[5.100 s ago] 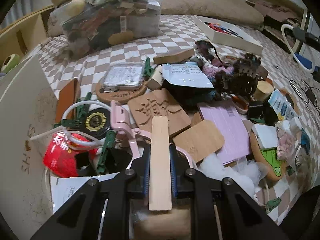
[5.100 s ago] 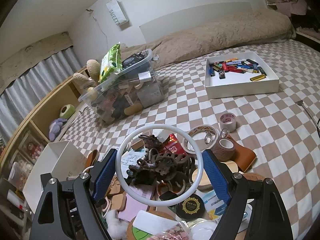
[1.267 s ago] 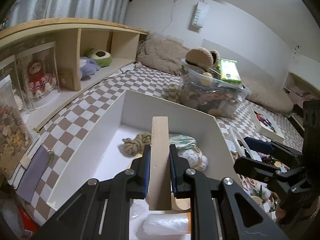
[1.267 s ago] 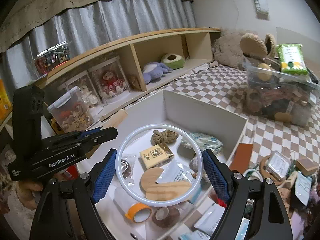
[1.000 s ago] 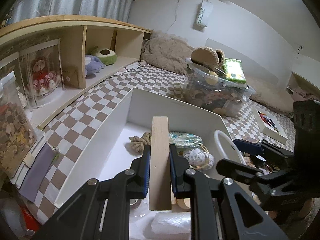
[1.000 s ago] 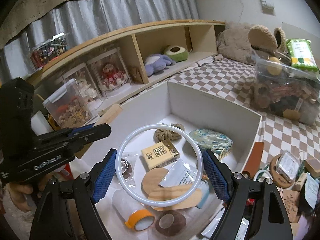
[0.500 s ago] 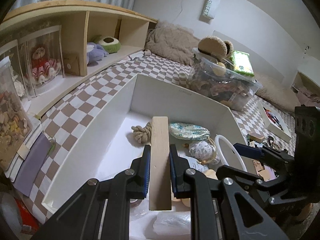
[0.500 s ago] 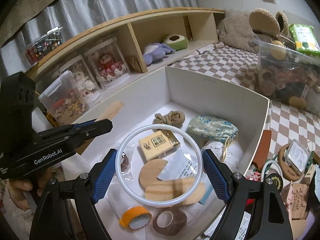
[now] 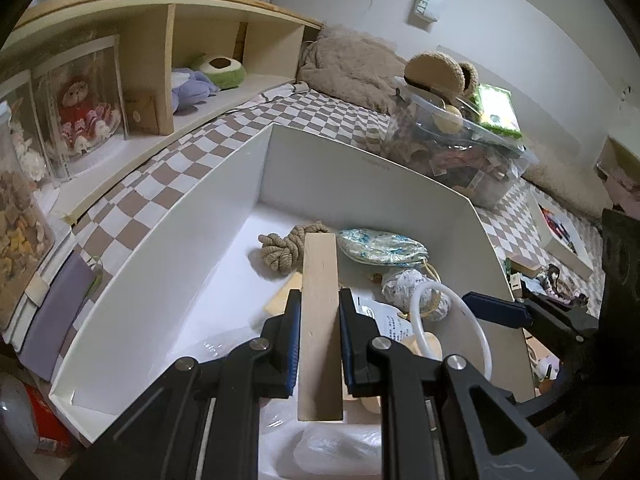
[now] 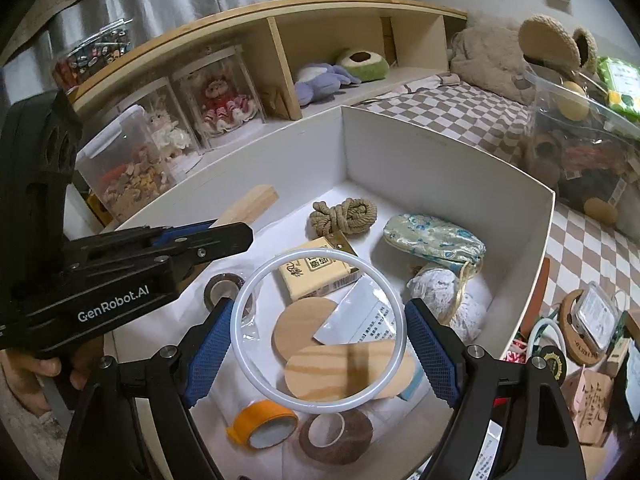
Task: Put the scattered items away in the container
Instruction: 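Open the right tool over the box while the left tool releases the stick inside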
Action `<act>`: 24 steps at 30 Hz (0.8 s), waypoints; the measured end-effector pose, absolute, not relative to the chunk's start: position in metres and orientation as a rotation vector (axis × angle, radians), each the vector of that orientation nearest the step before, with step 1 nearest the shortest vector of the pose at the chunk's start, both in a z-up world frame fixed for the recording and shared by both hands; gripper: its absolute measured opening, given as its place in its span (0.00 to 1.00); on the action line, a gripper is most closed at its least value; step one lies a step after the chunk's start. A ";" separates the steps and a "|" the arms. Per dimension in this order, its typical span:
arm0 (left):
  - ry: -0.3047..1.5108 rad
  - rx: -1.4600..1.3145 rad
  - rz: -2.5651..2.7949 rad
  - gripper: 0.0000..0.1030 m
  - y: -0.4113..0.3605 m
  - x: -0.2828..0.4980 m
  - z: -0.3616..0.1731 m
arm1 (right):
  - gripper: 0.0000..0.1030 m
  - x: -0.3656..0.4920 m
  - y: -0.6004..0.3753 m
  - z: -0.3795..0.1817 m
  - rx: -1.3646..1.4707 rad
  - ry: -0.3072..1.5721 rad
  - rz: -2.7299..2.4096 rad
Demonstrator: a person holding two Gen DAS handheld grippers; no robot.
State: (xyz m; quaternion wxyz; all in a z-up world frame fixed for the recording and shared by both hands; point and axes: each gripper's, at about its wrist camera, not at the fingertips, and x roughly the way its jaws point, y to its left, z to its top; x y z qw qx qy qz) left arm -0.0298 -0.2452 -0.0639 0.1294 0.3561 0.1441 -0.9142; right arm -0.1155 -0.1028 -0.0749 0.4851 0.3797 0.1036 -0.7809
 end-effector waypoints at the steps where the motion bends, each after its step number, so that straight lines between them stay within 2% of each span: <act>1: 0.414 1.039 -2.656 0.17 -0.244 -0.031 -0.064 | 0.82 -0.115 -0.103 -0.075 0.924 0.257 -1.897; 8: 0.346 1.100 -2.650 0.17 -0.238 -0.038 -0.064 | 0.83 -0.109 -0.108 -0.080 0.934 0.354 -1.868; 12: 0.324 1.142 -2.644 0.17 -0.235 -0.042 -0.066 | 0.89 -0.105 -0.111 -0.081 0.932 0.407 -1.855; 22: 0.404 1.186 -2.591 0.17 -0.238 -0.045 -0.073 | 0.89 -0.106 -0.100 -0.075 0.939 0.366 -1.865; 23: 0.434 1.188 -2.579 0.23 -0.240 -0.045 -0.075 | 0.89 -0.106 -0.099 -0.075 0.941 0.362 -1.865; 24: 0.469 1.190 -2.568 0.44 -0.243 -0.045 -0.076 | 0.89 -0.106 -0.098 -0.075 0.942 0.361 -1.867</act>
